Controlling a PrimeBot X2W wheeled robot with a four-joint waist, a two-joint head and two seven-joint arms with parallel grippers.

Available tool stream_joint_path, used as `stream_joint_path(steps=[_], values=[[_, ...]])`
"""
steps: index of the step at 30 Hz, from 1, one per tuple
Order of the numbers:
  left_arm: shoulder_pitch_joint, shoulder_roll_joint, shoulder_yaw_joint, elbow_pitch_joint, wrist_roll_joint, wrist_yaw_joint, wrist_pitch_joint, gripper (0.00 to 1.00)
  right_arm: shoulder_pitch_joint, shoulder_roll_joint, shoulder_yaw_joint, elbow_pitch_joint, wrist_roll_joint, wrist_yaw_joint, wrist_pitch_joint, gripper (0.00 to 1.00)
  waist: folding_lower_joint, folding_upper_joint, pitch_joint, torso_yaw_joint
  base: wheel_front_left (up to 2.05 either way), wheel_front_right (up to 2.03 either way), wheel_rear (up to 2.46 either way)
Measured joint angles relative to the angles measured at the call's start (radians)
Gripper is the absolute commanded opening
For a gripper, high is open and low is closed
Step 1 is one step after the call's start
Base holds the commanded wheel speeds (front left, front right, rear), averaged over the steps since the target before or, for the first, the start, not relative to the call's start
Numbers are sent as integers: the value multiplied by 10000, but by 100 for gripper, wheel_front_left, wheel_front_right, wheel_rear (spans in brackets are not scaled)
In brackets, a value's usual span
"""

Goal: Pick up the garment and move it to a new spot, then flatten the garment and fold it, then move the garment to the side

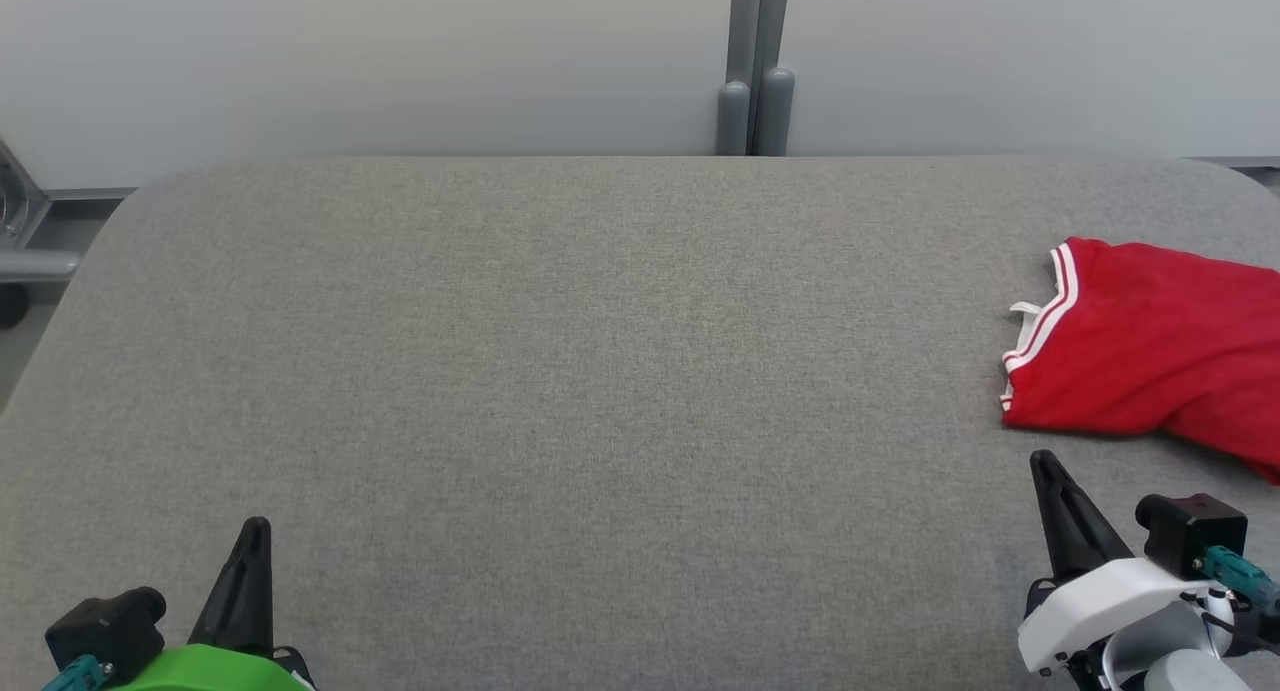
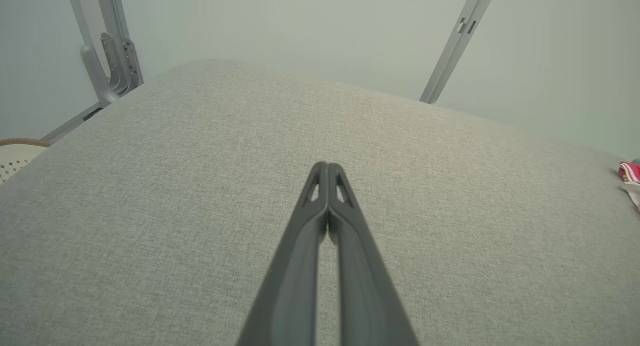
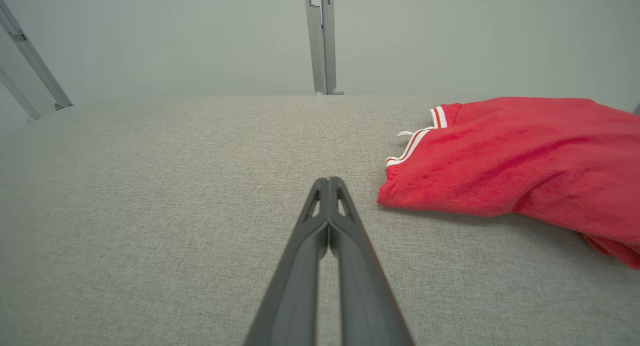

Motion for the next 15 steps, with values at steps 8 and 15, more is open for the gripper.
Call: stream_joint_path(steps=[8, 15], values=[[-1, -253, 222, 10, -779, -100, 255, 0, -2, 165, -245, -23, 1164, 174, 150, 0, 0, 0, 5, -145, 0, 0, 0], [-5, -445, 428, 56, -1434, -270, 456, 0, -13, 378, -533, -21, 2052, 301, 372, 0, 0, 0, 10, -240, 0, 0, 0]])
